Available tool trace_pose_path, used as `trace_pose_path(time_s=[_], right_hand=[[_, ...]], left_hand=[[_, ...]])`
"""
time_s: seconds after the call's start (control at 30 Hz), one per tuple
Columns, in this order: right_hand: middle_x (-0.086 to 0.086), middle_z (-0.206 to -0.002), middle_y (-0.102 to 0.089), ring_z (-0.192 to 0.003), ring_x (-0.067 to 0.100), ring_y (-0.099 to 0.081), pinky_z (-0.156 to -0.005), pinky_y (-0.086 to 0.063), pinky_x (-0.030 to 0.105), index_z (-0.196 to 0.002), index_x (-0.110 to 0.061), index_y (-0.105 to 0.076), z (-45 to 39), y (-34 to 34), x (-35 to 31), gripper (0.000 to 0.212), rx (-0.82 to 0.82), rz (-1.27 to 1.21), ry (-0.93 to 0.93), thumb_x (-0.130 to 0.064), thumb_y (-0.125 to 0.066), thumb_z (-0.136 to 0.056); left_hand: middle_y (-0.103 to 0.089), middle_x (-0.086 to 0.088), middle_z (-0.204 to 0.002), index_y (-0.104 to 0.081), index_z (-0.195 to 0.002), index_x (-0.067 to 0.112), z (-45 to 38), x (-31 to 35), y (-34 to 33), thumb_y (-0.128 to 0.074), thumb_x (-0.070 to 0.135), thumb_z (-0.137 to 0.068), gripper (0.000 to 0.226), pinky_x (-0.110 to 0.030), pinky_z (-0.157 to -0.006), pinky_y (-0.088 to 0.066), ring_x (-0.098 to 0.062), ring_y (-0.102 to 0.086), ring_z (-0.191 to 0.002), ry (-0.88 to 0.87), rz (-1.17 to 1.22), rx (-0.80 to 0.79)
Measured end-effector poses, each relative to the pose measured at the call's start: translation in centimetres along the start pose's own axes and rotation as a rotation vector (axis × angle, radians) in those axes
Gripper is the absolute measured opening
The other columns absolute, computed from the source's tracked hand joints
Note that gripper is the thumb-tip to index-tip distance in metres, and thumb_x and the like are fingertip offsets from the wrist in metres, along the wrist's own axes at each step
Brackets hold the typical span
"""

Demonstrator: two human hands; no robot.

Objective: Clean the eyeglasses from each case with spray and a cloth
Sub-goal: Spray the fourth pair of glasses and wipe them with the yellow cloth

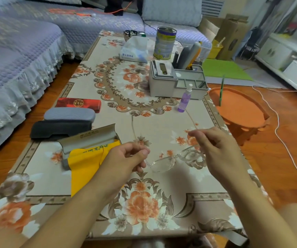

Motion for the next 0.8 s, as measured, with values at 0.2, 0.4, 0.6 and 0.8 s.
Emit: trace_pose_path(time_s=[0.2, 0.4, 0.6, 0.8], right_hand=[[-0.006, -0.08, -0.067, -0.071, 0.003, -0.058, -0.066, -0.042, 0.019, -0.097, -0.025, -0.077, 0.1, -0.2, 2.0, 0.016, 0.109, -0.099, -0.045, -0.019, -0.062, -0.099], [-0.007, -0.073, -0.065, -0.067, 0.01, -0.06, -0.061, -0.047, 0.025, -0.091, -0.027, -0.064, -1.1, -3.7, 1.6, 0.012, -0.002, 0.055, 0.069, -0.018, -0.061, -0.098], [-0.008, -0.076, -0.067, -0.069, 0.009, -0.063, -0.064, -0.05, 0.028, -0.094, -0.024, -0.063, -3.9, -5.9, 1.5, 0.015, -0.203, 0.129, 0.164, -0.025, -0.052, -0.103], [0.008, -0.131, -0.059, -0.109, 0.021, -0.062, -0.094, -0.054, 0.043, -0.137, -0.018, -0.048, -14.2, -5.2, 10.6, 0.042, 0.113, -0.06, -0.33, -0.035, -0.057, -0.1]], left_hand=[[-0.064, -0.006, -0.066, -0.072, -0.094, 0.011, 0.2, 1.2, 0.3, -0.064, 0.006, -0.096, 0.01, -0.025, -0.061, -0.053, -0.017, -0.06, -0.062, -0.114, -0.086, 0.053], [-0.065, -0.002, -0.077, -0.068, -0.096, 0.027, 0.2, 4.1, 3.0, -0.057, 0.015, -0.101, 0.017, -0.027, -0.058, -0.052, -0.013, -0.06, -0.061, -0.274, -0.321, 0.119], [-0.07, -0.003, -0.077, -0.068, -0.096, 0.021, -0.6, 3.3, 4.1, -0.065, 0.006, -0.095, 0.016, -0.015, -0.061, -0.051, -0.007, -0.064, -0.061, -0.196, -0.357, 0.2], [-0.071, 0.004, -0.08, -0.071, -0.096, 0.023, -0.8, 5.0, 5.3, -0.067, 0.009, -0.094, 0.015, -0.012, -0.066, -0.05, -0.007, -0.066, -0.075, -0.292, -0.478, 0.33]])
Point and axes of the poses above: each hand's wrist, its own z-axis away from the middle knuckle, its own y-axis out of the back of the hand, x = y × z, the point moved 8 cm from there along -z, towards the middle knuckle
